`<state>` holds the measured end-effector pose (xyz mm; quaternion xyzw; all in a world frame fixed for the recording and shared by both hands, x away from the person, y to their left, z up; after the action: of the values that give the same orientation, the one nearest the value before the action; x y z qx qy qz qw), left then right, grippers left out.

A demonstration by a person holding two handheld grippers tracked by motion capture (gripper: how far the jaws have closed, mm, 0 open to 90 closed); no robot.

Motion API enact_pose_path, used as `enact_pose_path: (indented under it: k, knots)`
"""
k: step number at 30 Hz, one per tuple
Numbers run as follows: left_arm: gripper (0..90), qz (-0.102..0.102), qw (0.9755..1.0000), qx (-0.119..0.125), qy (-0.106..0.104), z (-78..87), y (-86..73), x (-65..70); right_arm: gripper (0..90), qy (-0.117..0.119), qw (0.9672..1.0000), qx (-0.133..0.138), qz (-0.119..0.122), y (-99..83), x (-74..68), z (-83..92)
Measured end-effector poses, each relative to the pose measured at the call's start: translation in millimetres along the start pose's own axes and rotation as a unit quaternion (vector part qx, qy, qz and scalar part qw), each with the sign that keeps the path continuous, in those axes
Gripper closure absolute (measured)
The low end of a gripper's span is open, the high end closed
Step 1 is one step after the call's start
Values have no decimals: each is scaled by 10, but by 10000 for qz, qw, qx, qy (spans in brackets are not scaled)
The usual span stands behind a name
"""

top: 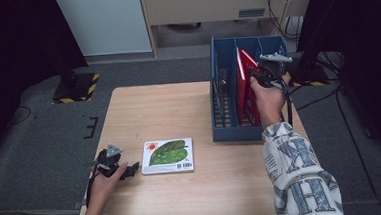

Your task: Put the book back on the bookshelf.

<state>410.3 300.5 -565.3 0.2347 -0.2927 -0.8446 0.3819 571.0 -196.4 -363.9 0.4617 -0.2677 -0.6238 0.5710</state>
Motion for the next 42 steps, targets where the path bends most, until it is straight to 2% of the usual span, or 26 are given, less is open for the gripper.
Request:
enact_pose_path:
  k: [42]
  knots:
    - [0, 12, 10000, 9, -6, -7, 8, 6, 765, 71, 9997, -195, 88, -135, 92, 163]
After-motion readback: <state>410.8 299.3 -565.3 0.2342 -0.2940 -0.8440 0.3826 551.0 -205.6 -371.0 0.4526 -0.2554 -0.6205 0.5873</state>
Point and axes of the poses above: each handheld gripper's, and its own axes: z roughly backward along the jaws, y roughly out of its top, x roughly to its right, the point moved 4 cm from there along -z, roughly forward along the jaws, and after that the axes turned 14 degrees about -z, right-handed, at the moved point
